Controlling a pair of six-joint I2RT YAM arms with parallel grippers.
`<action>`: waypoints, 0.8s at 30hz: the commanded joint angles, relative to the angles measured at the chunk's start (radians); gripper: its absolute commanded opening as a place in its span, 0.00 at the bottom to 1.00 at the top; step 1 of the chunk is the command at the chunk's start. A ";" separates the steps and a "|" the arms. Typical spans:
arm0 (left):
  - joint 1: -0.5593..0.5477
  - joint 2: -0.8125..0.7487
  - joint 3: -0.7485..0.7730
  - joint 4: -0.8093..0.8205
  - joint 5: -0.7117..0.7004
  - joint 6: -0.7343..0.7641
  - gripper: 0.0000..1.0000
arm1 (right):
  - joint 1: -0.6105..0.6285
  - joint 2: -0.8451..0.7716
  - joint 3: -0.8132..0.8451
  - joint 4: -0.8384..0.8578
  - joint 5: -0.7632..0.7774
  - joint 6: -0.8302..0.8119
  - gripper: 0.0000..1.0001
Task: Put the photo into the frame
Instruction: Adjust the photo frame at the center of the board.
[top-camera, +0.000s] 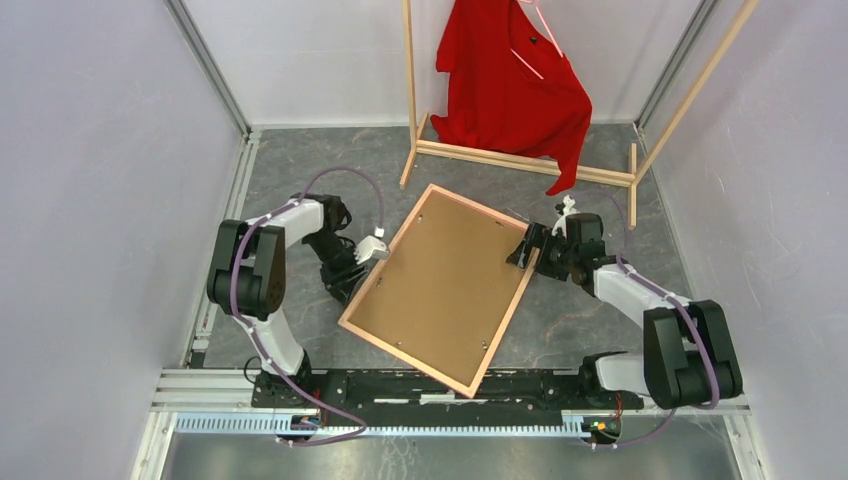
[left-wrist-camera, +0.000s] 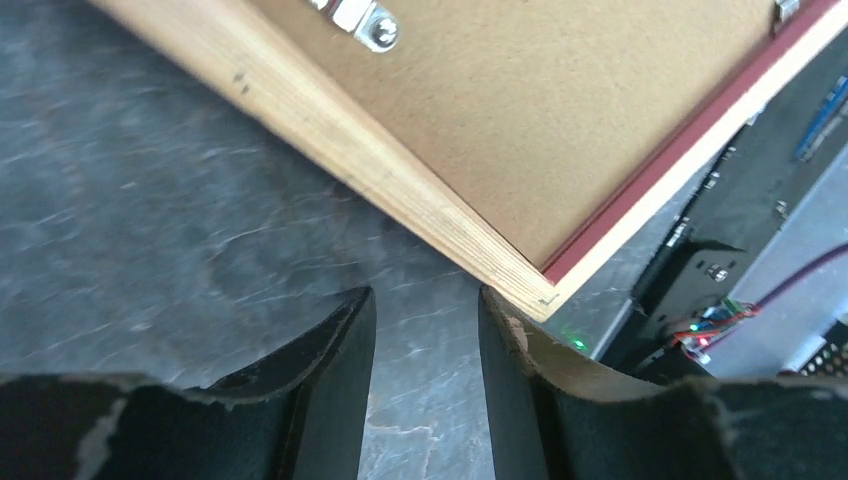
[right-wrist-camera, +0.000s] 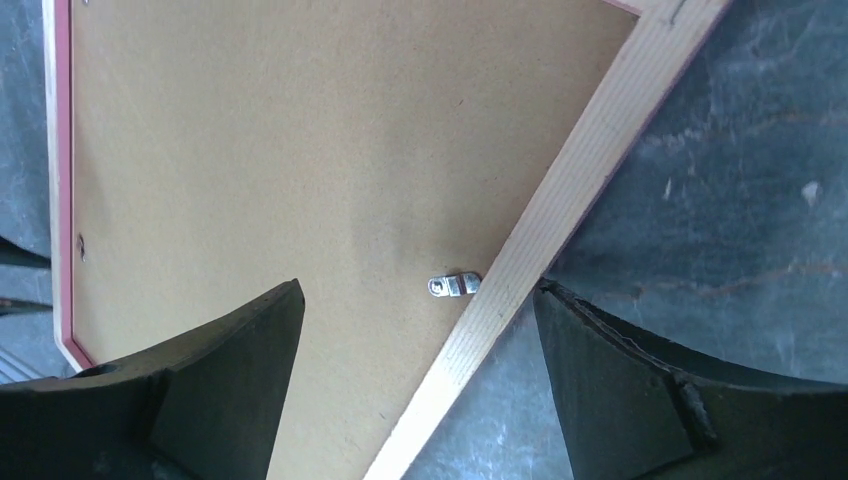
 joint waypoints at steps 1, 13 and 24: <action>-0.046 -0.037 -0.017 -0.056 0.100 0.070 0.50 | 0.013 0.048 0.097 0.079 -0.034 -0.003 0.91; 0.085 -0.010 0.146 -0.095 0.170 0.072 0.49 | 0.078 -0.205 0.159 -0.139 0.184 -0.093 0.78; 0.061 0.154 0.265 -0.100 0.427 -0.097 0.33 | 0.547 -0.001 0.139 0.253 0.177 0.129 0.49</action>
